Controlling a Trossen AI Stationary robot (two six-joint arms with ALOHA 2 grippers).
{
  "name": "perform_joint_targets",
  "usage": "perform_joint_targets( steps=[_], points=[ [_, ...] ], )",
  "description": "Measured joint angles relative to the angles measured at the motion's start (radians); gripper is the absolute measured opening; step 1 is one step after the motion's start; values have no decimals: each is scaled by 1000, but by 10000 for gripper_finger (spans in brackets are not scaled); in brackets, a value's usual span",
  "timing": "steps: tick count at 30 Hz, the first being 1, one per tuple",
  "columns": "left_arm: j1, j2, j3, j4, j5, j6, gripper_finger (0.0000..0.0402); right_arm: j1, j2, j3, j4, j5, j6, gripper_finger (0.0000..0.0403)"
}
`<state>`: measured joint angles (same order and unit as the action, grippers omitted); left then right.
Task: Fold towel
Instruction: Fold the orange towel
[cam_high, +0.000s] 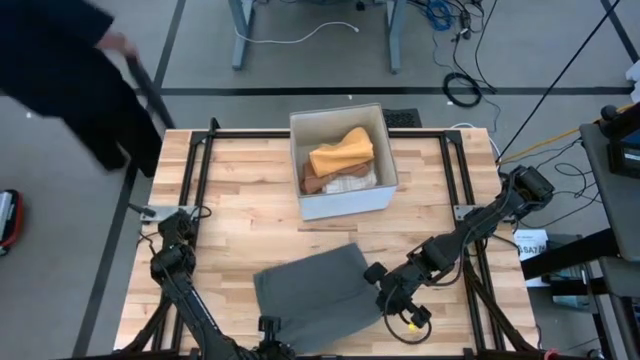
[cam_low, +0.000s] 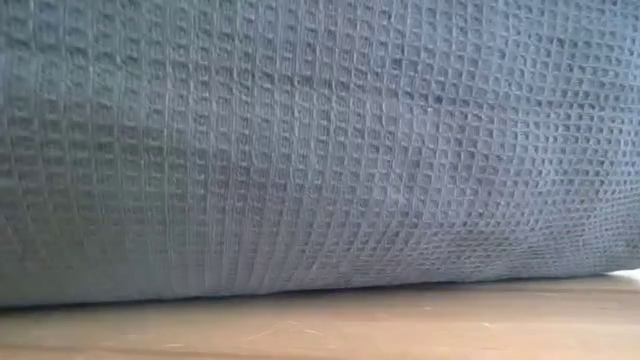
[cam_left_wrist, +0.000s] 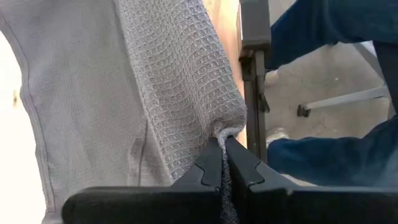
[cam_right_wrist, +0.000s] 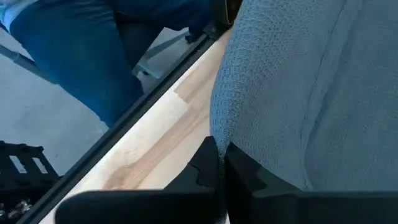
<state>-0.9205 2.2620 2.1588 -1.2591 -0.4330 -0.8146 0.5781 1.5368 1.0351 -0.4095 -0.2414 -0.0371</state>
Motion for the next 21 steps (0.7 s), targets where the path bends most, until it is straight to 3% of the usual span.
perform_joint_targets(
  steps=[11,21],
  points=[
    [61,0,-1,-70,66,-68,1,-108,0,0,-17,2,-31,0],
    [59,0,-1,45,59,-47,23,-114,0,0,-42,-1,-23,0]
  ],
)
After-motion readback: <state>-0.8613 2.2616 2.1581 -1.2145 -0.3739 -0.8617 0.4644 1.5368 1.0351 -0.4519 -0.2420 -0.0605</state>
